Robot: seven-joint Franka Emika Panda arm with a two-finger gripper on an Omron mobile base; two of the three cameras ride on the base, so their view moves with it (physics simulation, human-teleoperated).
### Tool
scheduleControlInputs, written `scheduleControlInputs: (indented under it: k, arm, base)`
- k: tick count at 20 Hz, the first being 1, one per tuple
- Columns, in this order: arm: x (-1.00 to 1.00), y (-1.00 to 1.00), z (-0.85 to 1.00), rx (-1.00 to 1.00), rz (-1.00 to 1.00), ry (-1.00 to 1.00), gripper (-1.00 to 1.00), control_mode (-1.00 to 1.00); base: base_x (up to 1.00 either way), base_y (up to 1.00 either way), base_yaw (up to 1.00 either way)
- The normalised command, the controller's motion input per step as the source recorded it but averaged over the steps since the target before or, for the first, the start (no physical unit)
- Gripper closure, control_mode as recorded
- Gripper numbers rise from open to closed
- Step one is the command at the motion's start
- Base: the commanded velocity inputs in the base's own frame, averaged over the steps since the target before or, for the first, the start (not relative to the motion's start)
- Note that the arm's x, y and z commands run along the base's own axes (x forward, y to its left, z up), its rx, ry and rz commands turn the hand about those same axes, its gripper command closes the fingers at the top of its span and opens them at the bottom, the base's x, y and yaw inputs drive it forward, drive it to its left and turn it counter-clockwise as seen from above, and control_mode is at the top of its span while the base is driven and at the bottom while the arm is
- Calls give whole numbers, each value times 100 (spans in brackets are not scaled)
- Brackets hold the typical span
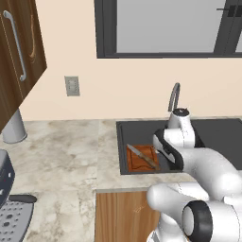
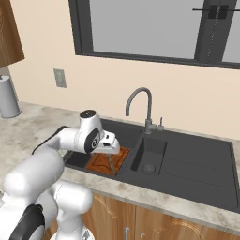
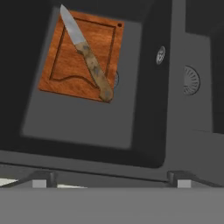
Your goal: Move the cutting board and knife to the sink. Then move spray from the cabinet to the counter.
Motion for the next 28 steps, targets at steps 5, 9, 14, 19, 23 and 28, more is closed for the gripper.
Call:
scheduleControlInputs:
  k: [5,9,14,19,23,28]
  arm:
    - [-42,1,47,0,0,7,-100,-100]
    - [-46,2,39,0,0,1,-100,-100]
    - [-45,0,28,3,0,0,-100,-100]
    - [-3,0,0,0,0,0,-100,-100]
    - [-18,0,0,2,0,-1,-100,-100]
    - [0,0,0,0,0,0,-100,100]
  base:
    - [0,0,0]
    - [0,0,0]
    - [0,0,0]
    - [0,0,0]
    - [0,0,0]
    - [-64,-6,0]
